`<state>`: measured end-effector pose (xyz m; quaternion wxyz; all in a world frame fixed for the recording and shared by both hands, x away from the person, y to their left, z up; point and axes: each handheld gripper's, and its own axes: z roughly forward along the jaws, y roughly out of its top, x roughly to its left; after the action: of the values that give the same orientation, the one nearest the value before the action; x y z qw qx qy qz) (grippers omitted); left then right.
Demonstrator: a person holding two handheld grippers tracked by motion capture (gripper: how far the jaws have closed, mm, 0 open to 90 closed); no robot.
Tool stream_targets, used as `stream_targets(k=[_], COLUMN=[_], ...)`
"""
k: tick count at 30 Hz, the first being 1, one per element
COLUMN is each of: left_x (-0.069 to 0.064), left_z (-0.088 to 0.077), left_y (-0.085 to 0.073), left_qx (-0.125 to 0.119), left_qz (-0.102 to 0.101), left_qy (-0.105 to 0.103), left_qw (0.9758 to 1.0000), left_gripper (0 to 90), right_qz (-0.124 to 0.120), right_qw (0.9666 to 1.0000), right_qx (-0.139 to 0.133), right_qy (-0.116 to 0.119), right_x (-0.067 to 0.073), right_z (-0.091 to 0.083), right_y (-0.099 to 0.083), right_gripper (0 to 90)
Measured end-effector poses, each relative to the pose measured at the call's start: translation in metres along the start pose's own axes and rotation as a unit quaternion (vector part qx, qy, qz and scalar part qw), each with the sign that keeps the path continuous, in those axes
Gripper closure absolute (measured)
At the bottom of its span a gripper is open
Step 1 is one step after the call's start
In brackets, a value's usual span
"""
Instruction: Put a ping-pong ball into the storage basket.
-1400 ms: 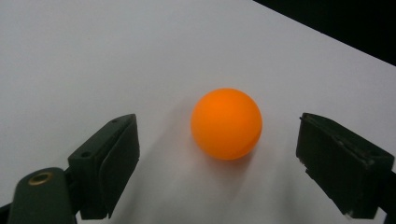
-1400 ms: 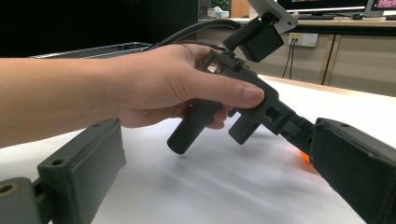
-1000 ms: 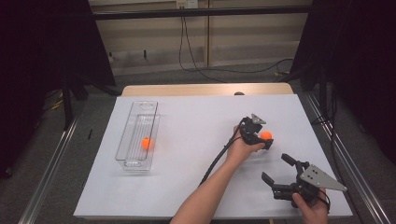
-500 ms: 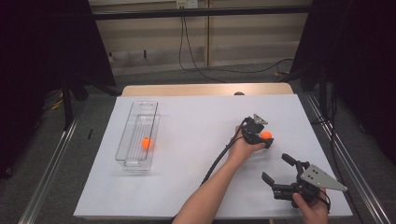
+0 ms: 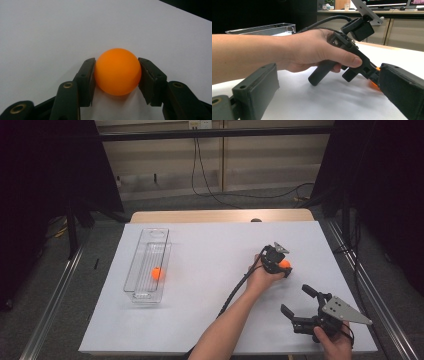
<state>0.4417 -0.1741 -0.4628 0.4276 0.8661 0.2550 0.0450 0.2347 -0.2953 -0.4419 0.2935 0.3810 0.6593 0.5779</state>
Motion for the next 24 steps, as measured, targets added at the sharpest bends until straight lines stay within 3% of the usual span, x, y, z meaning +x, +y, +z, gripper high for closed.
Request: stream_targets(k=[4, 7, 14, 24], left_x=[0.001, 0.002, 0.001, 0.001], left_z=[-0.004, -0.010, -0.025, -0.048], left_y=[0.000, 0.000, -0.002, -0.006], left_qx=[0.008, -0.003, -0.007, -0.013], left_qz=[0.003, -0.004, 0.012, 0.005], left_qy=[-0.002, -0.008, -0.024, -0.033], left_qw=[1.0000, 1.0000, 0.9996, 0.9994], left_gripper=[51.0, 51.0, 51.0, 51.0], right_qz=[-0.002, -0.002, -0.002, -0.004], right_qw=[1.0000, 1.0000, 1.0000, 1.0000], right_qx=[-0.001, -0.001, 0.000, 0.002], right_qy=[0.000, 0.000, 0.000, 0.000], right_x=[0.000, 0.000, 0.000, 0.001], right_z=[0.000, 0.000, 0.000, 0.001], right_y=[0.000, 0.000, 0.000, 0.000], right_gripper=[2.8, 2.8, 2.8, 2.7])
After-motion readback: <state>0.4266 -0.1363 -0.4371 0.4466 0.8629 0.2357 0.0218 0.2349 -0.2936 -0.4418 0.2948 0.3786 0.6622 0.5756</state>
